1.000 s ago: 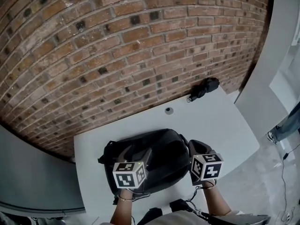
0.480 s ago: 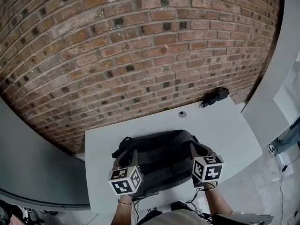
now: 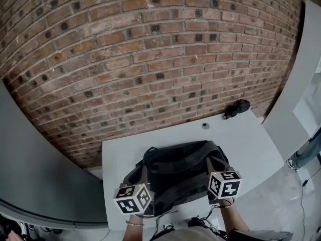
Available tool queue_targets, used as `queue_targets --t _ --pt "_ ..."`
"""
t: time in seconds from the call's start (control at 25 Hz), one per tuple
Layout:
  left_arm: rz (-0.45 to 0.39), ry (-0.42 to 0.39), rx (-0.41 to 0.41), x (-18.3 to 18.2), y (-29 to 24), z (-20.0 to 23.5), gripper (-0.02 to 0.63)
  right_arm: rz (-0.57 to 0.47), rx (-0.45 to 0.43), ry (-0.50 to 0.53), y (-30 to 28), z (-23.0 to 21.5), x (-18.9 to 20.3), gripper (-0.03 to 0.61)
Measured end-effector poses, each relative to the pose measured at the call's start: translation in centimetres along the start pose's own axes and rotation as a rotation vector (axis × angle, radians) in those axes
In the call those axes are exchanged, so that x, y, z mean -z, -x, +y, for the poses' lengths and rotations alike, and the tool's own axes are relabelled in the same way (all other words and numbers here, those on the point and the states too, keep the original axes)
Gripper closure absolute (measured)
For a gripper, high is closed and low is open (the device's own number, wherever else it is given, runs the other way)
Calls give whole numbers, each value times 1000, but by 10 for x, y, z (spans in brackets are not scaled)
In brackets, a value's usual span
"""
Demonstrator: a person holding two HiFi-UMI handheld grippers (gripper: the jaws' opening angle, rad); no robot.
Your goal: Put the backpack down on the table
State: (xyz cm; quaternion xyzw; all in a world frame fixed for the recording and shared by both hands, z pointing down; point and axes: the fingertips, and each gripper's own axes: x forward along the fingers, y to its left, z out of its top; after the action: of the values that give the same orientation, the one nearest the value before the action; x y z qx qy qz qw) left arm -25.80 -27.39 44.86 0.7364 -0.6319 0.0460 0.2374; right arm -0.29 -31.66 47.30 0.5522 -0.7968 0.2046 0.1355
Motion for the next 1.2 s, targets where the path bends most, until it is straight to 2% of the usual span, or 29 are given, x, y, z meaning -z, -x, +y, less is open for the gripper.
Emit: queue_targets --t 0.12,0.36,0.48,0.8,1.2 --pt "3 -13 -5 0 8 15 600 -1 27 -2 8 12 6 548" --pt "28 16 28 15 16 23 600 -7 89 -14 30 17 19 548" --pt "36 32 19 21 21 29 600 -9 102 -15 35 16 19 548" --pt "34 60 -53 24 33 40 601 -23 93 -14 42 5 15 548" --pt "64 33 -92 37 29 12 601 -20 73 7 48 -20 12 548"
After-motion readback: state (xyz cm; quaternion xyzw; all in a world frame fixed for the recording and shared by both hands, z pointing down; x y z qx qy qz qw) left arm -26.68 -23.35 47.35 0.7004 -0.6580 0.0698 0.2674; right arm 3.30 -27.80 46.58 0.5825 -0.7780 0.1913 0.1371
